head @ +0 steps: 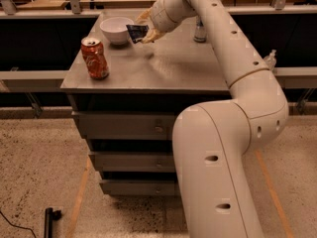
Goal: Move rxbar blueberry near white bowl
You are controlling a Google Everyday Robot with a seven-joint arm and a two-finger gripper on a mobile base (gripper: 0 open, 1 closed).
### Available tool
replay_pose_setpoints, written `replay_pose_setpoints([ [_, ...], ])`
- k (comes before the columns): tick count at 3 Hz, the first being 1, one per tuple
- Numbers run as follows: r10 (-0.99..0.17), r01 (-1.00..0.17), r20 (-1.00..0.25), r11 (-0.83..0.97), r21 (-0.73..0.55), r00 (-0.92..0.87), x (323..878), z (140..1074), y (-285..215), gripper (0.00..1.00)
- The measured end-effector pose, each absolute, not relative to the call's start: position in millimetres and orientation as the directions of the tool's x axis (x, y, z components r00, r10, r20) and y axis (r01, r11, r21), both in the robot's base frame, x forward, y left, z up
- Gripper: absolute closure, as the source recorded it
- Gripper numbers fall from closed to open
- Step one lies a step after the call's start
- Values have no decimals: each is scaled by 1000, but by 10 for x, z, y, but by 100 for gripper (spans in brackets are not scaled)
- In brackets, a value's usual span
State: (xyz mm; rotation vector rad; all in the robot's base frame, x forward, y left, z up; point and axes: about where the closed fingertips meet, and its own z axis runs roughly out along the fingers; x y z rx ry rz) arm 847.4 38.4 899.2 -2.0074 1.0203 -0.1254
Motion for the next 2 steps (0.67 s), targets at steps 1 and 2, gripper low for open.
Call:
replay_pose_setpoints([
  [1,-703,-608,-258,-304,-734,663,8523,8995,419,12],
  [2,-716,-600,-242,-297,-743,654,8553,9080,344,0],
])
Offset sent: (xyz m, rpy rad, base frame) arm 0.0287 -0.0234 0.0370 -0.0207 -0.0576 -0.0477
